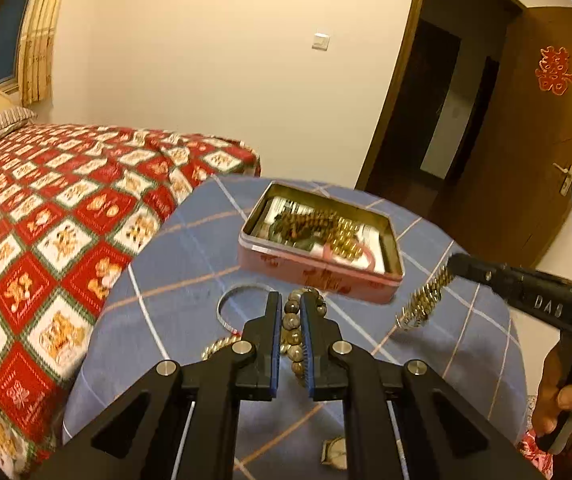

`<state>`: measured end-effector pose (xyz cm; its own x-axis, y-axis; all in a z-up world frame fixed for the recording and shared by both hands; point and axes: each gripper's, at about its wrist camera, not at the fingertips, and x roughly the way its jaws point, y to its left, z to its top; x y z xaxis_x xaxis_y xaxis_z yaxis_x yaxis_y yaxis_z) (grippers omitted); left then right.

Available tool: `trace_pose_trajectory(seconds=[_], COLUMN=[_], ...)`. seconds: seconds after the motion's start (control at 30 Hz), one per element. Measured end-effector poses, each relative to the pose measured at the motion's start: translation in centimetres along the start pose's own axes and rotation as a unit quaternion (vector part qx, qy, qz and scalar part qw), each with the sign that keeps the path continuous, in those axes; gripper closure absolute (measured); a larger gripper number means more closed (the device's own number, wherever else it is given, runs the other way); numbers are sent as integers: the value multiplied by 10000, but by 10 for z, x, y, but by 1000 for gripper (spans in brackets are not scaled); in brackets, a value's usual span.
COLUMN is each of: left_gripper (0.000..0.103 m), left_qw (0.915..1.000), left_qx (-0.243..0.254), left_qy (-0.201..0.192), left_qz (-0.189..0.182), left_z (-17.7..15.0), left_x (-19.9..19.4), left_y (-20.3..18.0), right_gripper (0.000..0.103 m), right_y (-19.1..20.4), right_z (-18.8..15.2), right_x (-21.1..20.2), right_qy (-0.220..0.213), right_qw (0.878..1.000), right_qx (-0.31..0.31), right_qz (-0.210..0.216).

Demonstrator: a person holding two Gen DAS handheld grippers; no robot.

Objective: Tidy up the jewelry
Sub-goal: 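Grasp the grey bead bracelet with the left tool while the right tool grasps the gold chain, then carry the grey bracelet in the left tool and gold chain in the right tool over the tin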

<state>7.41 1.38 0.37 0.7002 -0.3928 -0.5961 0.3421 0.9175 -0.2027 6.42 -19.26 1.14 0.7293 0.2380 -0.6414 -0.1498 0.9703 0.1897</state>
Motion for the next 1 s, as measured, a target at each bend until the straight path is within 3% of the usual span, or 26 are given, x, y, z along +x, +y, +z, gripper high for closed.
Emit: trace_pose_trajectory(seconds=[0.33,0.6,0.8,1.0], left_gripper=[95,95,95,95], left_qw=[9990,9981,9989,9988], left_qx=[65,125,127,155], left_qy=[-426,-500,-191,305], left_qz=[-155,-330,-416,-350], left_z=[45,76,78,67], left_x=[8,44,93,139], left_y=[-9,-23,-30,-31], right_gripper=[95,95,95,95], right_y=[1,-9,-23,-46], right_z=[57,83,80,67], right_x=[-12,14,44,87], right_qy=[-642,-711,-467,41], right_qw=[9978,9975,9988,9993], right_qx=[-145,-9,116,378], right_qz=[-81,-13,3,18])
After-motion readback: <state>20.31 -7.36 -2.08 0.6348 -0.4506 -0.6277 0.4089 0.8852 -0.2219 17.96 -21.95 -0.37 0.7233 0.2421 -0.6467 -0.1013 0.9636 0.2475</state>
